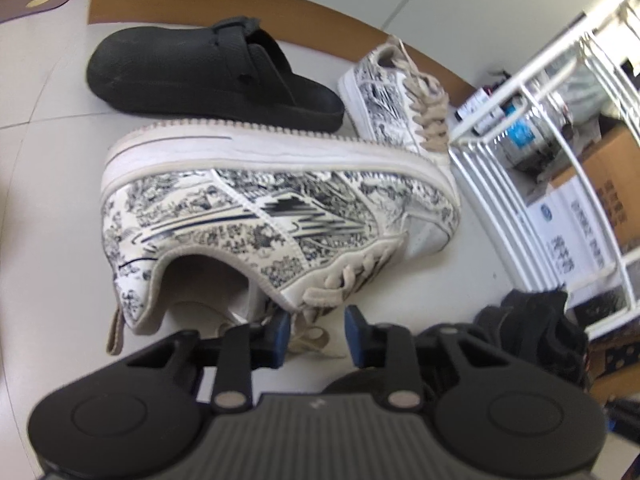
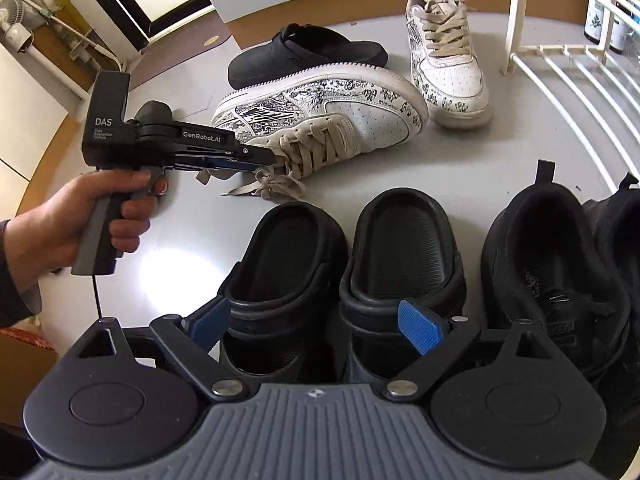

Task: Organize scattered shoes
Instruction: 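Move the left tool to the white patterned sneaker and close on its heel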

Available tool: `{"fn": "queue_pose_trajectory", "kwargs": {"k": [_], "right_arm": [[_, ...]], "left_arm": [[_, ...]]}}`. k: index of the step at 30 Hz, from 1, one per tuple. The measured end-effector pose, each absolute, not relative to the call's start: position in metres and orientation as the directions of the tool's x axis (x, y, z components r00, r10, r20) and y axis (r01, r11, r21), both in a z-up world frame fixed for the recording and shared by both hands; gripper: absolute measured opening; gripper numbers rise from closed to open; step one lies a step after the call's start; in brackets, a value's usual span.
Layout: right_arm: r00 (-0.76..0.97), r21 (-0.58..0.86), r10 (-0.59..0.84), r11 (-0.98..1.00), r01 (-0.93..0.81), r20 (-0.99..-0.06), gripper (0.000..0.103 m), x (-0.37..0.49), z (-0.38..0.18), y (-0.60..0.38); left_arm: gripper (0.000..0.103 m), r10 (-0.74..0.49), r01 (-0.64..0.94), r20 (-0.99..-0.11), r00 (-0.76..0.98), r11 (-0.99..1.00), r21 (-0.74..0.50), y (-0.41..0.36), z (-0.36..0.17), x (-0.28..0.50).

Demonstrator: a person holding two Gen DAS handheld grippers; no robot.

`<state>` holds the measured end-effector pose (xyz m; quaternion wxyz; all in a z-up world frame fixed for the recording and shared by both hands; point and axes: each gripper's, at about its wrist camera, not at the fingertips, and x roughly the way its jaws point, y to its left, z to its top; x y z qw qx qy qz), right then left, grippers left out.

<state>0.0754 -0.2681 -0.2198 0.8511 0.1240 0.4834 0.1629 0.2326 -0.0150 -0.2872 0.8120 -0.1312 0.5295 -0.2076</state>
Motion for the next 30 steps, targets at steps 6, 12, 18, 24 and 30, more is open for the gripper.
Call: {"fn": "queue_pose_trajectory", "kwargs": {"k": [6,12,18,24,30], "right_arm": [[0.462,0.407,0.423,0.903,-0.14,-0.78,0.094,0.077,-0.221,-0.269],[0.464,0.405,0.415,0.905,-0.128,-0.783,0.094,0.075,-0.222,-0.273],[0.459,0.402,0.411,0.907,-0.124,-0.788,0.094,0.075,-0.225,-0.276],[0.453,0.403,0.413,0.907,-0.125,-0.79,0.094,0.076,-0.226,-0.277],[0.451,0.4,0.41,0.908,-0.123,-0.793,0.094,0.08,-0.228,-0.278]], "left_arm": [[0.015,-0.478,0.148,-0.806,0.348,0.877,-0.457,-0.01,-0.295,0.243],[0.0,-0.491,0.076,-0.795,0.358,0.863,-0.499,0.011,-0.299,0.238],[0.0,-0.475,0.039,-0.786,0.396,0.864,-0.502,0.034,-0.289,0.234],[0.0,-0.464,-0.003,-0.785,0.411,0.86,-0.51,0.052,-0.286,0.233],[0.0,-0.445,-0.036,-0.787,0.427,0.861,-0.507,0.071,-0.28,0.226]]}}
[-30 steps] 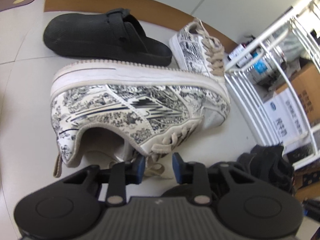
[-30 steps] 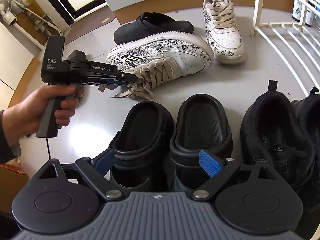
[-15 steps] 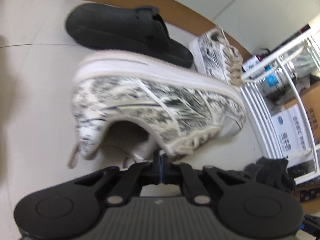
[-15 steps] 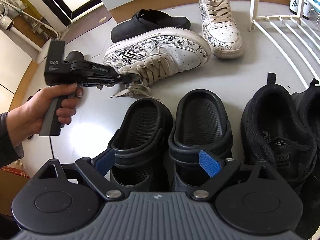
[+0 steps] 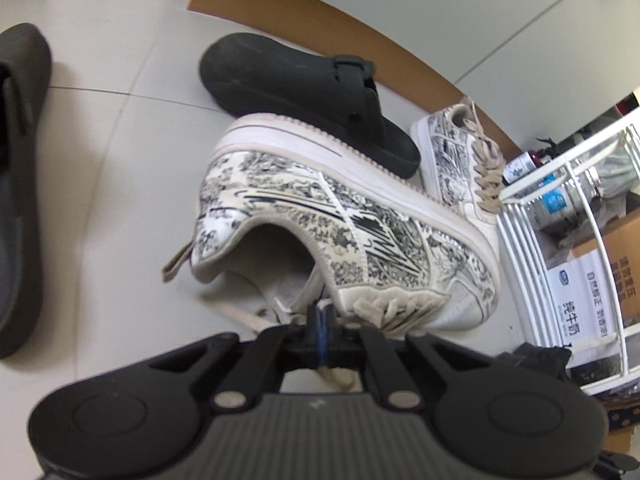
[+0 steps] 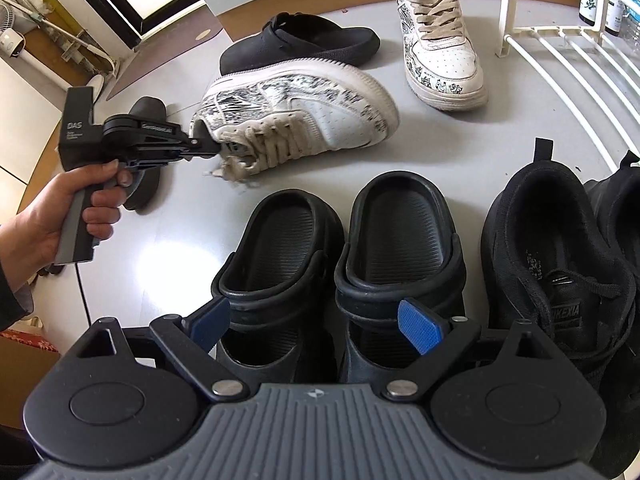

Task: Organize scattered shoes
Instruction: 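Move the left tool to the white patterned sneaker and close on its heel, then lift the white patterned sneaker with the left tool and carry it toward the right tool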

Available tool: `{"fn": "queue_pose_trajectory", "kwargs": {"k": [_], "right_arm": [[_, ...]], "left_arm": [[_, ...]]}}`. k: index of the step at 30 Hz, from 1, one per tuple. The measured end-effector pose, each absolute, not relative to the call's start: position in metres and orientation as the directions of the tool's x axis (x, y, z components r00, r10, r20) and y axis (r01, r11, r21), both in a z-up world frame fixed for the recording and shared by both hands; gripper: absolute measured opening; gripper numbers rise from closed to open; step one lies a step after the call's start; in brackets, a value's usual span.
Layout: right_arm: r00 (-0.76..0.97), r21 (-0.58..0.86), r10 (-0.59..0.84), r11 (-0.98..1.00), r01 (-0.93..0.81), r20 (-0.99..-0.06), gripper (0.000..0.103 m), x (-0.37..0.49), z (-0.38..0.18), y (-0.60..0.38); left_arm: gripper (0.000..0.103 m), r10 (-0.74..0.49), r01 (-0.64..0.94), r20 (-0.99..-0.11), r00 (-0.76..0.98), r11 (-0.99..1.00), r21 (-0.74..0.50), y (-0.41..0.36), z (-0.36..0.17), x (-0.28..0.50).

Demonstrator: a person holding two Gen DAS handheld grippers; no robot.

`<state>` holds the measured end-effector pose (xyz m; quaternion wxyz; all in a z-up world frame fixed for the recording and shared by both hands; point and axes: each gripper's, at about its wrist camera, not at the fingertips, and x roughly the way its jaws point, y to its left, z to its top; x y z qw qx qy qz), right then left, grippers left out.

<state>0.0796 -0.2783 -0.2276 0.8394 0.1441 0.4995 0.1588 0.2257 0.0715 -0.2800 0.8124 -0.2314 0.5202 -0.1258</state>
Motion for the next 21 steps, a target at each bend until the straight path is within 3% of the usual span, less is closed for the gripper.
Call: {"fn": "queue_pose_trajectory", "kwargs": {"k": [16,21], "right_arm": [[0.45,0.39,0.408,0.911,-0.136,-0.794,0.095,0.08,-0.227,-0.273],[0.451,0.386,0.405,0.912,-0.139,-0.795,0.095,0.08,-0.227,-0.271]], "left_arm": [[0.0,-0.411,-0.144,-0.784,0.465,0.839,-0.525,0.121,-0.267,0.209],[0.016,-0.44,-0.115,-0.779,0.446,0.835,-0.537,0.106,-0.265,0.204]]}}
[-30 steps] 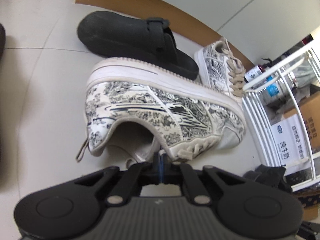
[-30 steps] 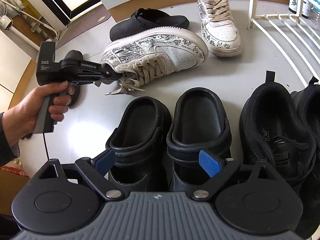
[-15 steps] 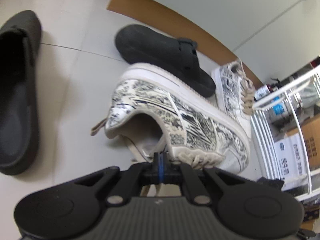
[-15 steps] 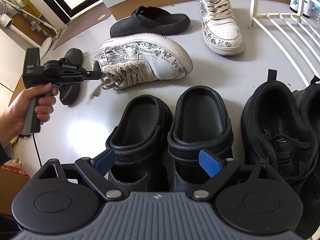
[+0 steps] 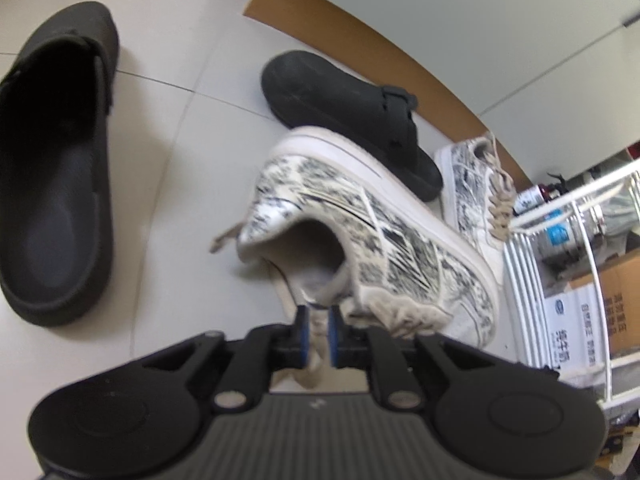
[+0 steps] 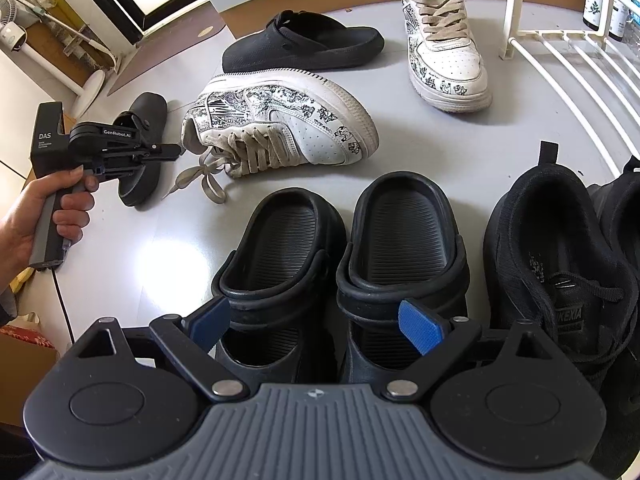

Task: Organize scattered shoes
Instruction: 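Lift the white patterned sneaker with the left tool and carry it toward the right tool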

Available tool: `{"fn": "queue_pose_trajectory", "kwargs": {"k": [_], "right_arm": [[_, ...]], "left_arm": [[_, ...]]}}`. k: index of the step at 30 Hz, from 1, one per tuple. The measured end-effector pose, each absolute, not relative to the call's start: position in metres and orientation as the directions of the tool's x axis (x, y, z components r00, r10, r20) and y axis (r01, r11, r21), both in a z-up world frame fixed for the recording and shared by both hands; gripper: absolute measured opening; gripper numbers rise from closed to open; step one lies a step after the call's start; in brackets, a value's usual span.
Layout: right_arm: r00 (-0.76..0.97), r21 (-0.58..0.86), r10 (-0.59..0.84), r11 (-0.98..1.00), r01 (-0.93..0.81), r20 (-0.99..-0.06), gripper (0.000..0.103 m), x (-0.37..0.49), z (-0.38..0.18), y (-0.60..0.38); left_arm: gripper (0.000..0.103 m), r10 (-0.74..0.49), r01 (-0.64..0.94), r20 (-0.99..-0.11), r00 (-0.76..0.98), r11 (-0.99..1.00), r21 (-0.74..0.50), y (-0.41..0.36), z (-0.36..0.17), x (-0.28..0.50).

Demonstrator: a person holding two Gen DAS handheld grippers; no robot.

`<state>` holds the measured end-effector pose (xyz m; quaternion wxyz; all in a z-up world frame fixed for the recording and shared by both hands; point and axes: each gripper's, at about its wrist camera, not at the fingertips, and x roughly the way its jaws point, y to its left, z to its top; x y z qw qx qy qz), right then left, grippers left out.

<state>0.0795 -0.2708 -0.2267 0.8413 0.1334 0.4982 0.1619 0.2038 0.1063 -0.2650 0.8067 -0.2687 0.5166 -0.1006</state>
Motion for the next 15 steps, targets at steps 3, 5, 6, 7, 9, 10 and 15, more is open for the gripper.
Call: {"fn": "queue_pose_trajectory", "kwargs": {"k": [3,5,6,7,9,10,15], "right_arm": [[0.452,0.383,0.405,0.913,-0.143,-0.795,0.095,0.078,-0.226,-0.27],[0.452,0.383,0.405,0.912,-0.144,-0.795,0.095,0.077,-0.226,-0.27],[0.452,0.383,0.405,0.912,-0.144,-0.795,0.095,0.077,-0.226,-0.27],[0.452,0.384,0.406,0.912,-0.145,-0.794,0.095,0.077,-0.226,-0.27],[0.452,0.383,0.406,0.912,-0.147,-0.794,0.095,0.076,-0.226,-0.27],[0.452,0.383,0.407,0.912,-0.148,-0.794,0.095,0.076,-0.226,-0.27],[0.452,0.386,0.41,0.91,-0.151,-0.792,0.095,0.075,-0.226,-0.271]], "left_arm": [[0.043,-0.452,-0.088,-0.767,0.455,0.835,-0.544,0.098,-0.261,0.205],[0.051,-0.46,-0.073,-0.757,0.465,0.832,-0.55,0.093,-0.259,0.207],[0.053,-0.465,-0.066,-0.752,0.467,0.83,-0.554,0.09,-0.259,0.209],[0.054,-0.473,-0.059,-0.748,0.466,0.827,-0.559,0.087,-0.26,0.211],[0.054,-0.484,-0.055,-0.743,0.462,0.821,-0.569,0.082,-0.262,0.215],[0.054,-0.489,-0.057,-0.743,0.457,0.817,-0.573,0.078,-0.265,0.218],[0.051,-0.504,-0.065,-0.734,0.455,0.803,-0.592,0.071,-0.273,0.224]]}}
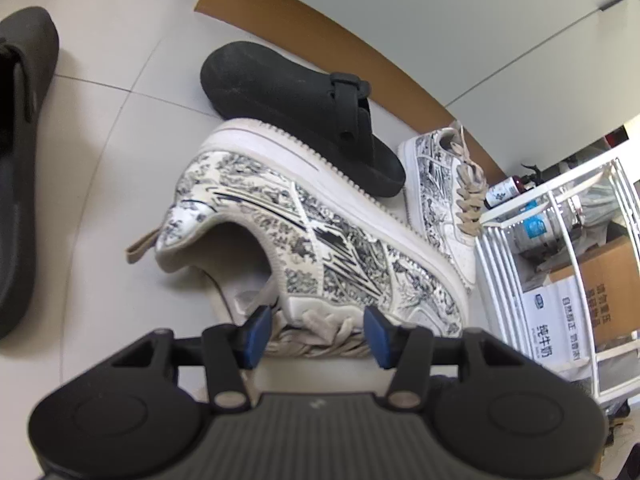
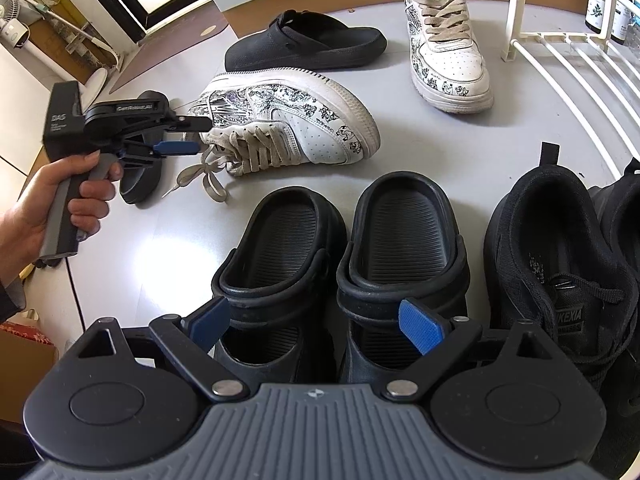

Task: Organize scattered shoes
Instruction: 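Lift the white patterned sneaker with the left tool and carry it toward the right tool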

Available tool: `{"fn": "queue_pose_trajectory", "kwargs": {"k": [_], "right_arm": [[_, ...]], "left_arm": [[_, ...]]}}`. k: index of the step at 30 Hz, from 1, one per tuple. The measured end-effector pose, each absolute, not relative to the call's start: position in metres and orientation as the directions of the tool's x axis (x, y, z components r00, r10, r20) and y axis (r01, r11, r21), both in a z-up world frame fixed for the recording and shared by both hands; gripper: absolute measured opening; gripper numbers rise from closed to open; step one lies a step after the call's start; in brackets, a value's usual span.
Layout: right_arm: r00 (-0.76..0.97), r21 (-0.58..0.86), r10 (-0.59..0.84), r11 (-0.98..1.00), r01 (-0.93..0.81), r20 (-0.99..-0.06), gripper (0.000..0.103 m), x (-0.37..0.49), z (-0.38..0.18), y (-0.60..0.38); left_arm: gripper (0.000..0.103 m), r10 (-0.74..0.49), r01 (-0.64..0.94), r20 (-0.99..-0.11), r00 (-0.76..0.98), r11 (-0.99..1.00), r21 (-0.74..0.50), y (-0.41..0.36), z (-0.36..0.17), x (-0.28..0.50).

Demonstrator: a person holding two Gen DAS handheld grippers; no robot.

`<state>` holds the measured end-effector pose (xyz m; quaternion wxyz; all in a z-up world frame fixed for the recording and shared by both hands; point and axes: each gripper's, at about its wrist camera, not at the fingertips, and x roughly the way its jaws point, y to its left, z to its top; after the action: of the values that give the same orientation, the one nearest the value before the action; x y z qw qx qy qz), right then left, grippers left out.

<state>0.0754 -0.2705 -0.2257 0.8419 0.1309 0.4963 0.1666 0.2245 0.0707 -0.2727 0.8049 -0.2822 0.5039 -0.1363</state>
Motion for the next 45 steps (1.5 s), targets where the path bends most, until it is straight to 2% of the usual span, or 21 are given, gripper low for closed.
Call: {"fn": "queue_pose_trajectory", "kwargs": {"k": [2,5,10,16,45], "right_arm": [[0.452,0.387,0.412,0.91,-0.15,-0.791,0.095,0.075,-0.226,-0.271],[0.453,0.388,0.413,0.909,-0.152,-0.791,0.095,0.075,-0.226,-0.271],[0.453,0.387,0.413,0.909,-0.153,-0.79,0.095,0.074,-0.225,-0.27],[0.454,0.381,0.408,0.912,-0.155,-0.792,0.095,0.075,-0.226,-0.268],[0.448,0.373,0.402,0.914,-0.156,-0.798,0.095,0.08,-0.228,-0.268]], "left_arm": [[0.047,-0.507,-0.072,-0.73,0.459,0.798,-0.599,0.069,-0.275,0.227],[0.025,-0.48,-0.099,-0.748,0.459,0.809,-0.58,0.07,-0.278,0.225],[0.021,-0.49,-0.113,-0.733,0.472,0.79,-0.602,0.078,-0.281,0.22],[0.02,-0.512,-0.133,-0.713,0.48,0.76,-0.636,0.086,-0.284,0.219],[0.018,-0.475,-0.151,-0.717,0.51,0.771,-0.618,0.117,-0.277,0.211]]}}
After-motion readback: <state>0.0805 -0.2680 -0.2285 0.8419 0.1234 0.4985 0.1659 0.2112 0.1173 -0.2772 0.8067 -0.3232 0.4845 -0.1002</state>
